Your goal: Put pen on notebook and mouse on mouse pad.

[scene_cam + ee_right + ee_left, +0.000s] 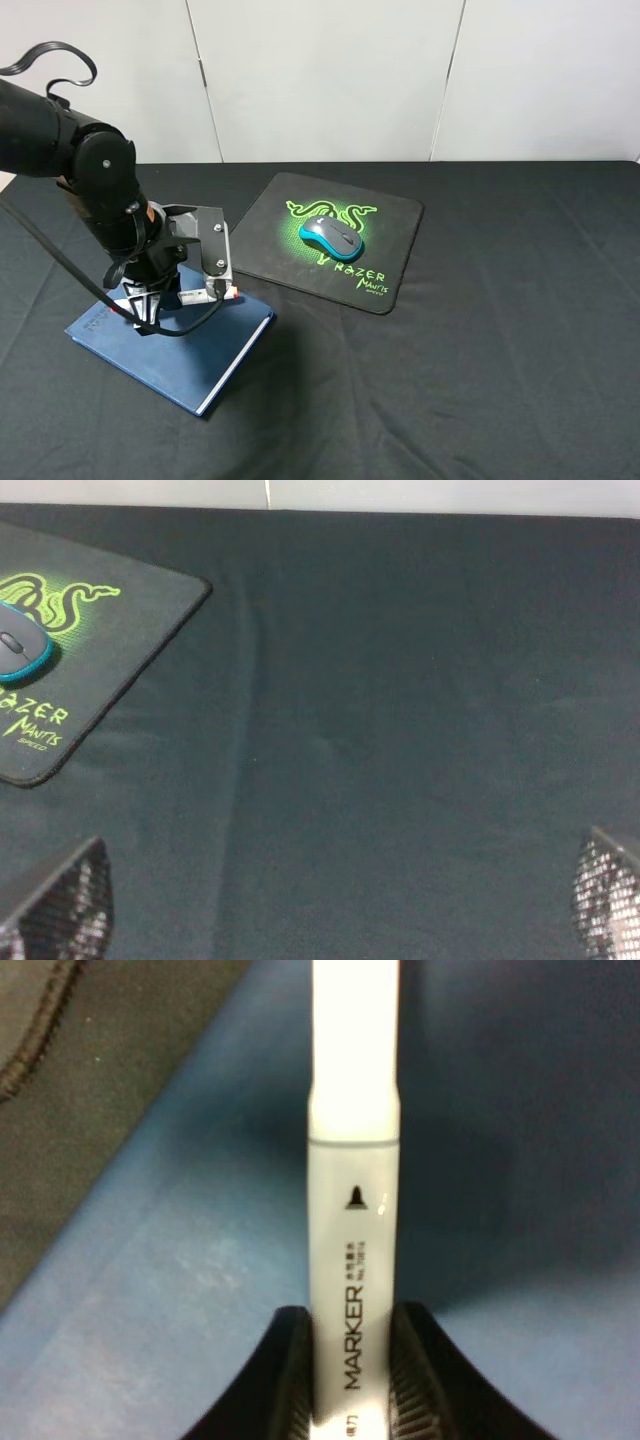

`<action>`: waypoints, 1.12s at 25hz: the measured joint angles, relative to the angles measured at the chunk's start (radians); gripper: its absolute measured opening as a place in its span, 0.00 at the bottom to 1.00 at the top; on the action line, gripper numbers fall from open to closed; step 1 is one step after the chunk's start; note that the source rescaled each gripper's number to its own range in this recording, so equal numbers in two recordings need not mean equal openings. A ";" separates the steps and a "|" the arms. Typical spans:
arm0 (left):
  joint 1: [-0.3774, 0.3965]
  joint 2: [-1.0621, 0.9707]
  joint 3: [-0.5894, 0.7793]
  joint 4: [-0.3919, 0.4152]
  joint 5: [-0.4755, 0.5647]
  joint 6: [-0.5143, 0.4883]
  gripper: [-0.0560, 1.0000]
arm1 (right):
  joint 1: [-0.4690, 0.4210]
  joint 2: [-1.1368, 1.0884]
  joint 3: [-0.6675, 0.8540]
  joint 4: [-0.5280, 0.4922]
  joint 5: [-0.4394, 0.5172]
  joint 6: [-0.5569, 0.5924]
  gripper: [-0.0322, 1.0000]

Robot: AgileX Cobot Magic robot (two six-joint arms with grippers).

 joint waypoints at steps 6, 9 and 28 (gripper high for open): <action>0.000 0.000 0.004 -0.008 -0.006 0.003 0.82 | 0.000 0.000 0.000 0.000 0.000 0.000 1.00; 0.000 0.000 0.006 -0.008 -0.012 0.003 0.96 | 0.000 0.000 0.000 0.000 0.000 0.000 1.00; 0.000 -0.160 -0.059 -0.022 0.049 -0.164 1.00 | 0.000 0.000 0.000 0.000 0.000 0.000 1.00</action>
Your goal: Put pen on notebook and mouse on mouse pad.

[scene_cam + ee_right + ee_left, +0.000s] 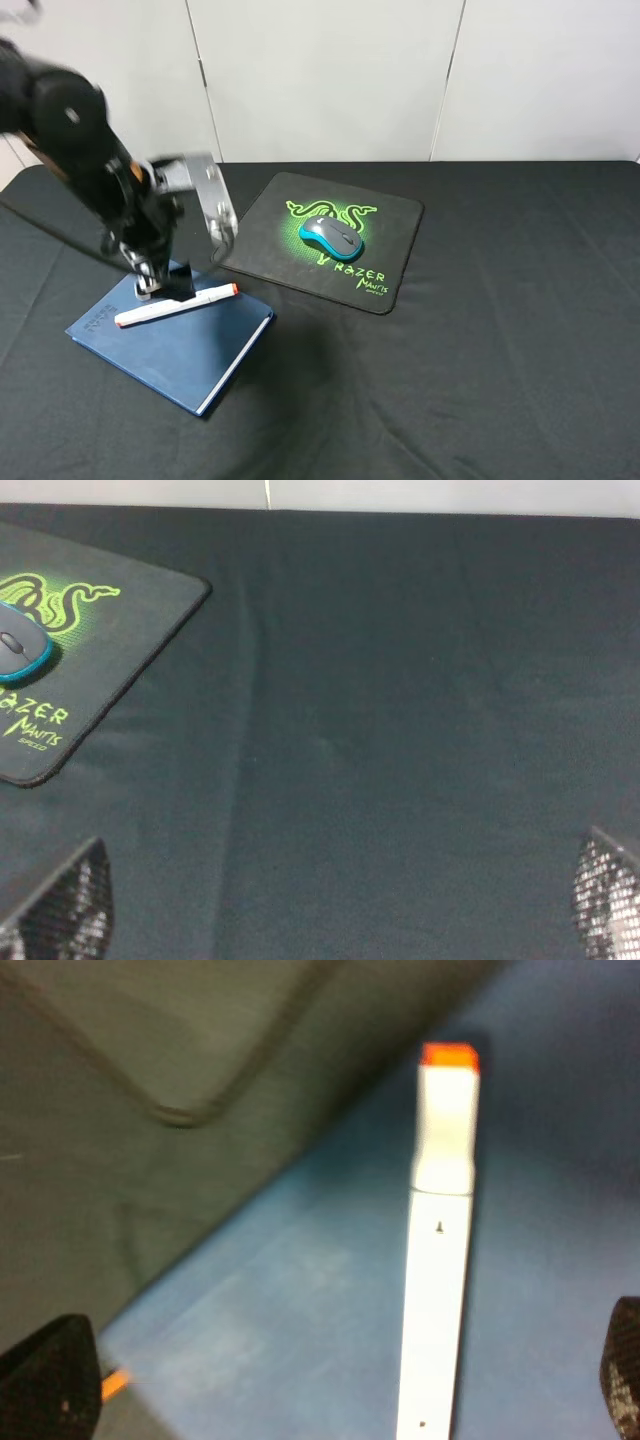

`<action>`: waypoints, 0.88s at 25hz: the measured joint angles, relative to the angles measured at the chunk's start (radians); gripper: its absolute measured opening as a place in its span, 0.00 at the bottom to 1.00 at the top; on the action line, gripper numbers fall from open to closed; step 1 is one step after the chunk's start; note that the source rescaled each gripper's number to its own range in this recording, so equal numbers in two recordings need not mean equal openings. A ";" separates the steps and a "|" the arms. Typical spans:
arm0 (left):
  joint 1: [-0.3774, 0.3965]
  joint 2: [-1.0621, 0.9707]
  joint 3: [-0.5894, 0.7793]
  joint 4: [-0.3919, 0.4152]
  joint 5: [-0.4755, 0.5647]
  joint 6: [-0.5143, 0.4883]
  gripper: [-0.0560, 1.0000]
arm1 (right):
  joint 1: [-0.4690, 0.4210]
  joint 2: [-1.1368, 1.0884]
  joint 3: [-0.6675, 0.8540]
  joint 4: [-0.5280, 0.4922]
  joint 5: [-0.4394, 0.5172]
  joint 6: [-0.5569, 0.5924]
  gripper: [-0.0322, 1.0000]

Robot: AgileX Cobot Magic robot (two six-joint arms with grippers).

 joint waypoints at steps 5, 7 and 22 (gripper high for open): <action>0.000 -0.151 -0.016 0.000 0.102 -0.091 1.00 | 0.000 0.000 0.000 0.000 0.000 0.000 1.00; 0.000 -0.213 -0.016 0.000 0.146 -0.136 1.00 | 0.000 0.000 0.000 0.000 0.000 0.000 1.00; 0.000 -0.629 -0.016 -0.003 0.457 -0.463 1.00 | 0.000 0.000 0.000 0.000 0.000 0.000 1.00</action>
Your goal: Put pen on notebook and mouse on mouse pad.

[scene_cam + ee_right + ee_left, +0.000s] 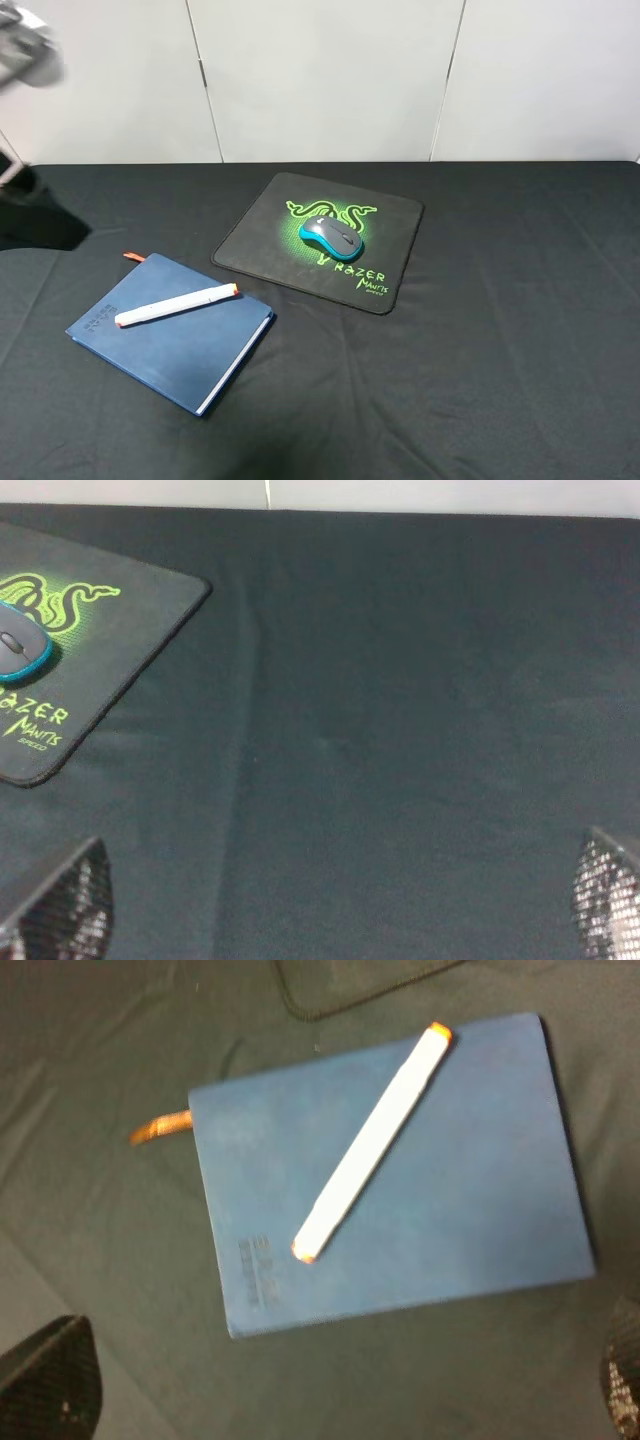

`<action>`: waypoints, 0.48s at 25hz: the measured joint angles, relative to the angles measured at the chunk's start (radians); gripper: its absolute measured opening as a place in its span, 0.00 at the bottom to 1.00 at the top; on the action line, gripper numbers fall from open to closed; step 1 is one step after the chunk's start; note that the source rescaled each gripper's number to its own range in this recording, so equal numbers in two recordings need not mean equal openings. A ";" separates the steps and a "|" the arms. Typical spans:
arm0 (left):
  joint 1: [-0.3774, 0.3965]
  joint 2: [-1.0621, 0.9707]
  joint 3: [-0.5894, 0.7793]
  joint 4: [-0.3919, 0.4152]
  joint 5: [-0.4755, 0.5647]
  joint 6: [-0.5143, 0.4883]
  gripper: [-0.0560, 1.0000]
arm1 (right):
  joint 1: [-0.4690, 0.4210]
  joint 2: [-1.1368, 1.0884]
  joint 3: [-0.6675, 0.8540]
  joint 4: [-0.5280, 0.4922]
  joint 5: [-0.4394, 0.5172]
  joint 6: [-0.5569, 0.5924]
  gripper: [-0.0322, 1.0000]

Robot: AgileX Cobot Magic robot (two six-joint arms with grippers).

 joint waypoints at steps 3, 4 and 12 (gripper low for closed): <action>0.000 -0.067 0.000 -0.001 0.062 -0.065 1.00 | 0.000 0.000 0.000 0.000 0.000 0.000 1.00; 0.000 -0.087 0.000 -0.001 0.080 -0.084 1.00 | 0.000 0.000 0.000 0.000 0.000 0.000 1.00; 0.000 -0.280 0.000 -0.004 0.152 -0.222 1.00 | 0.000 0.000 0.000 0.000 0.000 0.000 1.00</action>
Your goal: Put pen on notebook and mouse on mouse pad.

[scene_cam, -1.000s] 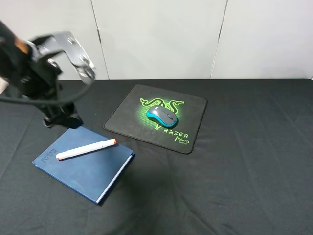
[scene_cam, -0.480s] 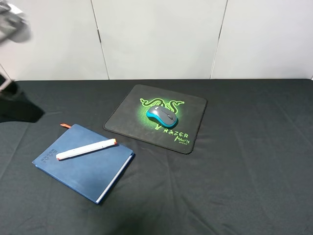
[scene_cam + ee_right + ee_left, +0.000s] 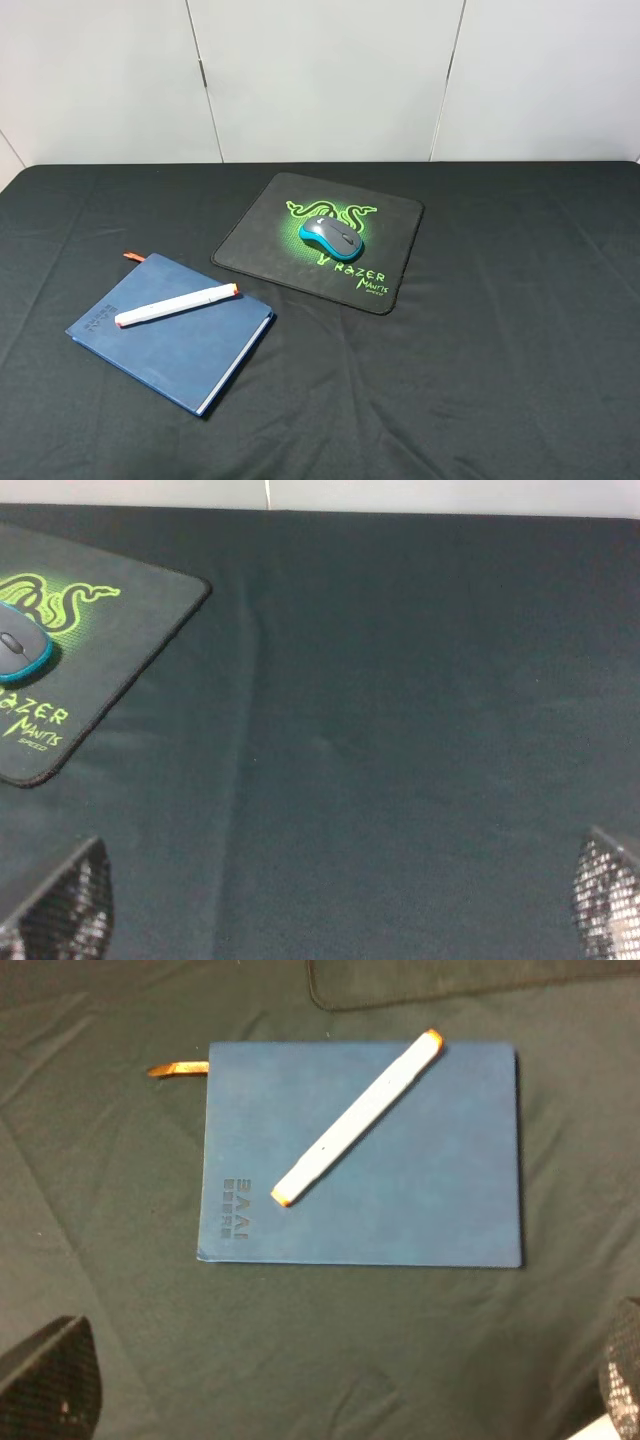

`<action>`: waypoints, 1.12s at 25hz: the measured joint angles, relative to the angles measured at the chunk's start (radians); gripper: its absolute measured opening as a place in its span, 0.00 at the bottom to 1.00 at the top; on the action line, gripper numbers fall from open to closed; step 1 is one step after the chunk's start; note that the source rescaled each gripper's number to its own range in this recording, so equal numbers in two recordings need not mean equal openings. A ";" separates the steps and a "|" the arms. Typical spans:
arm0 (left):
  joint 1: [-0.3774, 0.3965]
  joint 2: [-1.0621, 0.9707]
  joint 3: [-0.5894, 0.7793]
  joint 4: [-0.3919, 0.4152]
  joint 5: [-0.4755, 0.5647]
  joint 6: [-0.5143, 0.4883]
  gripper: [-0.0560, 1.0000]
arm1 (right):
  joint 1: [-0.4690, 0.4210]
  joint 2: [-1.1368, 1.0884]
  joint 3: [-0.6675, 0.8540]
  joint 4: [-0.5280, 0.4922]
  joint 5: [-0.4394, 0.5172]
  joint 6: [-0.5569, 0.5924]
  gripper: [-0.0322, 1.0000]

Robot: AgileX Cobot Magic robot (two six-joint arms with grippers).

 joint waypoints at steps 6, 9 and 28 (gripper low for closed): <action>0.000 -0.106 0.001 -0.014 0.017 -0.058 1.00 | 0.000 0.000 0.000 0.000 0.000 0.000 1.00; 0.000 -0.146 0.001 -0.005 0.019 -0.061 1.00 | 0.000 0.000 0.000 0.000 0.000 0.000 1.00; 0.228 -0.519 0.386 0.033 -0.102 -0.057 1.00 | 0.000 0.000 0.000 0.000 0.000 0.000 1.00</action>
